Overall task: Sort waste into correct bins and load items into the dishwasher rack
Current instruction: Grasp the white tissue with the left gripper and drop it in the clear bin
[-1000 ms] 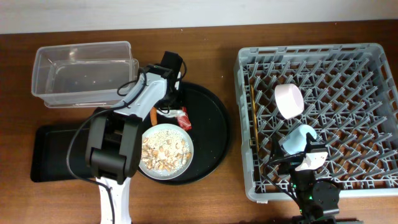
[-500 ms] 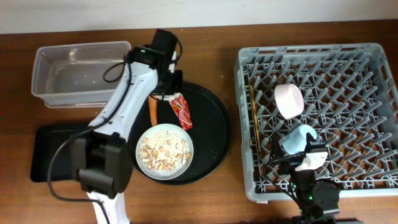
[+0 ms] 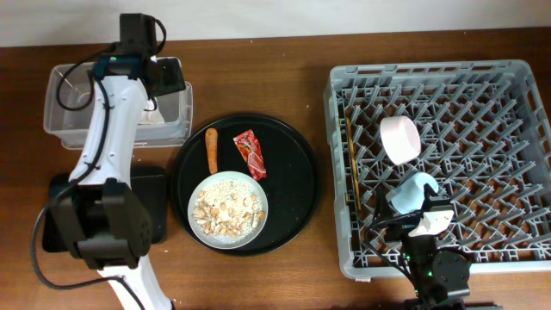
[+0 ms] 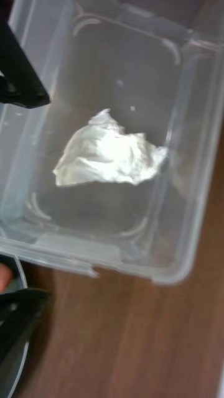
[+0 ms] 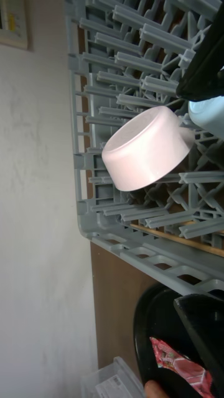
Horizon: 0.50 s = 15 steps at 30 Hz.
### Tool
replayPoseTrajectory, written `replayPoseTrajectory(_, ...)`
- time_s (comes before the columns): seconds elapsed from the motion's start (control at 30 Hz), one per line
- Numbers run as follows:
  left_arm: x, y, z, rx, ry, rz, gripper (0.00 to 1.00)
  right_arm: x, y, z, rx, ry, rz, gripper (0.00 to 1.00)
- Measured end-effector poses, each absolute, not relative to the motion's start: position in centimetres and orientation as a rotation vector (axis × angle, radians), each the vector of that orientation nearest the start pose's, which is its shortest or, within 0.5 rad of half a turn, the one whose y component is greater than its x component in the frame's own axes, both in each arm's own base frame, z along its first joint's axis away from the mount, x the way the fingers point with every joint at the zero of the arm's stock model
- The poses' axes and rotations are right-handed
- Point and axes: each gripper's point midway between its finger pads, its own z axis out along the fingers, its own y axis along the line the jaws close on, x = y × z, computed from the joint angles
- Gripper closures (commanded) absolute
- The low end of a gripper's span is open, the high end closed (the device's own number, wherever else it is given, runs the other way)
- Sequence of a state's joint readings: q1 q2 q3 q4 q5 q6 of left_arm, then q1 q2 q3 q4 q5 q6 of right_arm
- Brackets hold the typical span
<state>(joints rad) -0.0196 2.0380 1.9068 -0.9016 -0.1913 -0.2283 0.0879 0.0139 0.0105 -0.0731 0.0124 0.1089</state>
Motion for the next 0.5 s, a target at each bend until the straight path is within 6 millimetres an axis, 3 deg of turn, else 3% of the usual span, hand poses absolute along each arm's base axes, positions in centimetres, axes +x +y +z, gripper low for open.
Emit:
replayPoseTrajectory(0.1, 49.0, -0.1, 18.2, -0.284, 2.646, 0.012, 0.25, 24.6, 2.0, 15.8, 0.027, 1.649, 0.14, 0.02)
replayPoseTrajectory(0.17, 47.0, -3.1, 18.0, -0.215, 2.729, -0.069, 0.38, 24.6, 2.0, 15.8, 0.026, 1.649, 0.14, 0.02)
replayPoseTrajectory(0.2, 46.4, -5.2, 17.3, -0.158, 2.755, -0.099, 0.4, 24.6, 2.0, 15.8, 0.026, 1.649, 0.139, 0.02)
replayPoseTrajectory(0.3, 44.2, -11.5, 13.9, 0.032, 2.828, -0.156, 0.39, 24.6, 1.9, 15.8, 0.026, 1.649, 0.139, 0.02)
replayPoseTrajectory(0.33, 42.7, -13.8, 12.1, 0.1, 2.869, -0.169, 0.39, 24.6, 1.9, 15.8, 0.027, 1.649, 0.14, 0.02)
replayPoseTrajectory(0.43, 40.2, -15.8, 8.2, 0.032, 2.945, -0.193, 0.39, 24.6, 2.0, 15.8, 0.026, 1.649, 0.14, 0.02)
replayPoseTrajectory(0.5, 39.8, -16.5, 6.3, 0.001, 2.941, -0.241, 0.39, 24.6, 2.0, 15.8, 0.026, 1.649, 0.14, 0.02)
